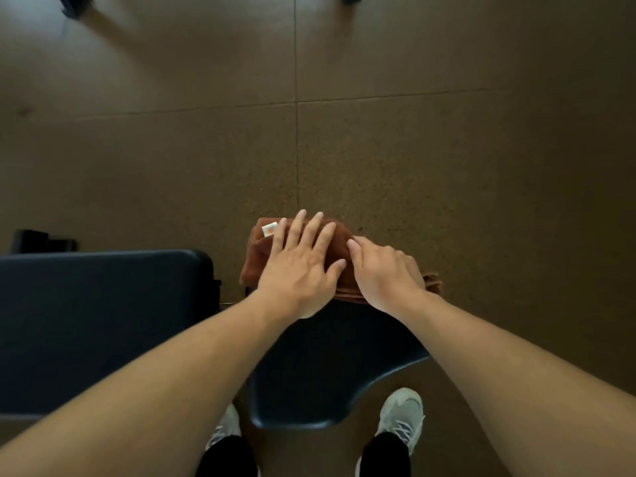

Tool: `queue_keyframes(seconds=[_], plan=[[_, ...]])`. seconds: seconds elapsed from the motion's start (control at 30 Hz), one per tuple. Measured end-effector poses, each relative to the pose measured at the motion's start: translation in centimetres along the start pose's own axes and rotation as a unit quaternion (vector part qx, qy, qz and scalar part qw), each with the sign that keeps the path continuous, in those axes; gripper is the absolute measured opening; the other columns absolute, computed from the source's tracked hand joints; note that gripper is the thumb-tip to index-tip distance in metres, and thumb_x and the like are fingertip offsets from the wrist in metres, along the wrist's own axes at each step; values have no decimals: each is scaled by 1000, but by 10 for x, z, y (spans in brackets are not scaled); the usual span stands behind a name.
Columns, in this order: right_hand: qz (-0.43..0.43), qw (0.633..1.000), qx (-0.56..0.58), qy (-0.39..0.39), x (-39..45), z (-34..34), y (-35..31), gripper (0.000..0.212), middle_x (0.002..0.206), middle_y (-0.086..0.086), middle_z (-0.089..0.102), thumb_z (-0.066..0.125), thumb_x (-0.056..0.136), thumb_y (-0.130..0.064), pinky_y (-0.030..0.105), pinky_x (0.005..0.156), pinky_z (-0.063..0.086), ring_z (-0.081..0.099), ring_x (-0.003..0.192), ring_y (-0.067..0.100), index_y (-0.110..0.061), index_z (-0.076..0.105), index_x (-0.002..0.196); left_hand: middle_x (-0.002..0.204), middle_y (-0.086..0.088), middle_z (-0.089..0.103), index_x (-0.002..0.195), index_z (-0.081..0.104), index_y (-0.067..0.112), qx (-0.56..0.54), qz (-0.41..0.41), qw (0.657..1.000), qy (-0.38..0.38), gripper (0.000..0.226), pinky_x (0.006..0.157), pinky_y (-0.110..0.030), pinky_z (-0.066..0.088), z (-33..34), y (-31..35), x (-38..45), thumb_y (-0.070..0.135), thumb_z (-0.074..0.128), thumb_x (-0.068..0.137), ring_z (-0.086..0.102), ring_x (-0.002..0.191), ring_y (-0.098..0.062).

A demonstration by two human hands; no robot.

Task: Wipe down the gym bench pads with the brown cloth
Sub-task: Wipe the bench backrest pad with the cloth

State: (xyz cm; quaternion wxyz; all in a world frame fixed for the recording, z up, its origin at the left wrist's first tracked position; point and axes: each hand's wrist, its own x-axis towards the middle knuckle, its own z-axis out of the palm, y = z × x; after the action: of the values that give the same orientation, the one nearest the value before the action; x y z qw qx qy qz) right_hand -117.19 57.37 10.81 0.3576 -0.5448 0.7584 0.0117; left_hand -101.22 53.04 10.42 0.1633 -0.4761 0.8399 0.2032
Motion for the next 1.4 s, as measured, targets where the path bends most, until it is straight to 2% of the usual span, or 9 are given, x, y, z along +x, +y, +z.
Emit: queue_keyframes(seconds=[0.17, 0.33, 0.47, 0.6, 0.8, 0.93, 1.03, 1.2, 1.4], plan=[[-39, 999, 21, -18, -21, -7, 56, 50, 123, -3, 70, 15, 110, -51, 45, 98, 49, 67, 111, 21, -36, 50, 144, 168, -3, -25, 162, -8, 19, -15, -10, 999, 29, 70, 124, -50, -17, 27, 70, -23, 56, 9, 105, -36, 150, -23], [-98, 990, 95, 36, -50, 10, 89, 48, 156, -11, 49, 24, 112, -49, 43, 121, 32, 38, 147, 12, -37, 41, 155, 167, -8, -29, 160, -18, 14, -43, -29, 996, 69, 74, 126, -47, -13, 54, 104, -56, 55, 12, 107, -34, 151, -22], [-131, 985, -79, 79, -67, 32, 84, 57, 172, -6, 15, 15, 109, -55, 47, 129, 4, 1, 160, 15, -38, 14, 163, 167, -8, -29, 159, -20, 13, -80, -30, 995, 56, 80, 127, -44, -10, 68, 96, -95, 58, 18, 106, -31, 152, -20], [-188, 955, -219, 71, -92, 59, 52, 60, 174, 0, -10, 11, 109, -52, 51, 128, 0, -18, 158, 22, -33, 4, 165, 165, -8, -35, 157, -27, 14, -94, -37, 994, 37, 86, 128, -44, -8, 89, 70, -145, 63, 20, 104, -33, 152, -20], [-231, 946, -224, 40, -123, 124, -26, 58, 173, -1, -8, 11, 110, -52, 52, 127, 2, -17, 158, 24, -33, 5, 165, 172, -15, -1, 162, 3, 4, -90, -62, 994, 17, 89, 125, -44, 6, 124, -9, -217, 63, 26, 100, -2, 159, -26], [-256, 943, -211, 26, -120, 146, -70, 57, 173, -5, -10, 13, 111, -55, 49, 127, -4, -21, 157, 20, -38, 7, 165, 169, 2, -23, 161, -13, 19, -187, -96, 978, 8, 84, 125, -31, -12, 133, -54, -245, 68, 15, 99, -24, 153, -6], [-277, 934, -223, 29, -105, 142, -80, 56, 174, -6, -3, 14, 110, -54, 50, 128, -2, -19, 158, 19, -37, 14, 164, 167, 16, -20, 157, -19, 33, -291, -69, 954, -5, 70, 128, -29, 1, 118, -57, -241, 56, 25, 107, -19, 150, 6], [-308, 922, -234, 31, -81, 130, -90, 56, 173, -3, 11, 18, 109, -52, 51, 128, 0, -10, 160, 20, -34, 29, 161, 172, 11, -3, 161, -13, 33, -392, -120, 912, -11, 73, 127, -35, 20, 107, -48, -206, 54, 31, 107, 9, 156, -6], [-346, 908, -235, 16, -33, 99, -99, 57, 173, -2, 12, 18, 108, -51, 49, 127, -8, -14, 159, 19, -32, 37, 158, 172, 14, 0, 160, -10, 41, -461, -157, 874, 10, 73, 127, -39, 20, 94, -50, -161, 59, 33, 105, 12, 156, -9]])
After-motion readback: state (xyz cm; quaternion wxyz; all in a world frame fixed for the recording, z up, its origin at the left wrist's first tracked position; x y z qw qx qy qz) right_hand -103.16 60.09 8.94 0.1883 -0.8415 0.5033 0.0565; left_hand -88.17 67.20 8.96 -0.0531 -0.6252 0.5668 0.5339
